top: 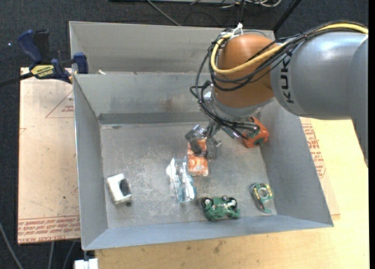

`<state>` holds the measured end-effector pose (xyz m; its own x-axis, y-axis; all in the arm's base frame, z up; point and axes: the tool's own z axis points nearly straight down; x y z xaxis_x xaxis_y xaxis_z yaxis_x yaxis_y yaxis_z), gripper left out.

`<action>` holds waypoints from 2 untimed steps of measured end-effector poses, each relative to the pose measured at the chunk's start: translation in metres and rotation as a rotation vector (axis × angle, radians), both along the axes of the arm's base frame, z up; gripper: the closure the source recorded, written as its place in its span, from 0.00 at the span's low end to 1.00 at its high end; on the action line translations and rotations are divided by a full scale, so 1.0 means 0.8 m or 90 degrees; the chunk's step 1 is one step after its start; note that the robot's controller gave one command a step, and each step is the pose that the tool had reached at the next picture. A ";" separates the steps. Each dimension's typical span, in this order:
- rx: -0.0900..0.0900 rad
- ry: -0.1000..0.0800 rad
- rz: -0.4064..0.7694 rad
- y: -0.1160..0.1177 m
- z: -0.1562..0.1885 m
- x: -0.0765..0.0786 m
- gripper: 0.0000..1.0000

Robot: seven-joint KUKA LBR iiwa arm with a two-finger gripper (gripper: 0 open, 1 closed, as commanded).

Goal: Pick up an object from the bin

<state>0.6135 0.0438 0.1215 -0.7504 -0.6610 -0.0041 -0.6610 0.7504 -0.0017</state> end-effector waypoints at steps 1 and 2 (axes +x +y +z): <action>0.003 -0.003 0.003 0.007 -0.046 -0.041 1.00; 0.000 0.002 0.262 0.003 -0.064 -0.041 1.00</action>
Offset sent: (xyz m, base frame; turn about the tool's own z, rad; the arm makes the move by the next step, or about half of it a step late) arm -0.0285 0.0013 -0.0515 -0.4508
